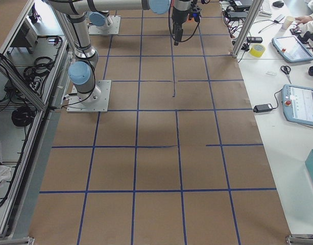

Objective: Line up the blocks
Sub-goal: 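Carry the orange cube with the left gripper toward the purple cube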

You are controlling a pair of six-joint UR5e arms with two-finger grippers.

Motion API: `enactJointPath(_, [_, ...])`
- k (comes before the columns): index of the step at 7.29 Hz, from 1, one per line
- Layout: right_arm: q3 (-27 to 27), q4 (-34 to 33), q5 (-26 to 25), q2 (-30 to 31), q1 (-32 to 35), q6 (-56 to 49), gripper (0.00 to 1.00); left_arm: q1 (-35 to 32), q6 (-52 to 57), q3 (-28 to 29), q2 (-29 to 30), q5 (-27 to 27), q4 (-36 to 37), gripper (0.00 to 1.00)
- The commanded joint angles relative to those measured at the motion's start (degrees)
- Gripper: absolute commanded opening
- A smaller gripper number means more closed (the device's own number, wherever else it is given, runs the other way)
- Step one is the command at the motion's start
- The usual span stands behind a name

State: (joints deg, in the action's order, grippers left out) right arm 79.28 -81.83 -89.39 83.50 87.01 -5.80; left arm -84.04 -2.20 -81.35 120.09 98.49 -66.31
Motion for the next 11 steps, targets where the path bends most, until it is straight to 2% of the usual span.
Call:
enactJointPath(1, [0.00, 0.00, 0.09, 0.00, 0.00, 0.00, 1.00, 11.83, 9.00, -0.57, -2.75, 0.56, -1.71, 0.00])
enactJointPath(3, [0.00, 0.00, 0.00, 0.00, 0.00, 0.00, 1.00, 19.06, 20.25, 0.65, -0.84, 0.56, -0.85, 0.00])
enactJointPath(5, [0.09, 0.00, 0.00, 0.00, 0.00, 0.00, 1.00, 23.64, 22.76, 3.89, 3.28, -2.84, -0.05, 0.00])
enactJointPath(7, [0.00, -0.08, 0.09, 0.00, 0.00, 0.09, 1.00, 24.80, 25.14, 6.81, 6.37, -4.10, -0.05, 0.00])
enactJointPath(11, [0.09, 0.00, 0.00, 0.00, 0.09, 0.09, 1.00, 24.89, 30.33, 6.63, 8.49, -3.74, 2.06, 0.00])
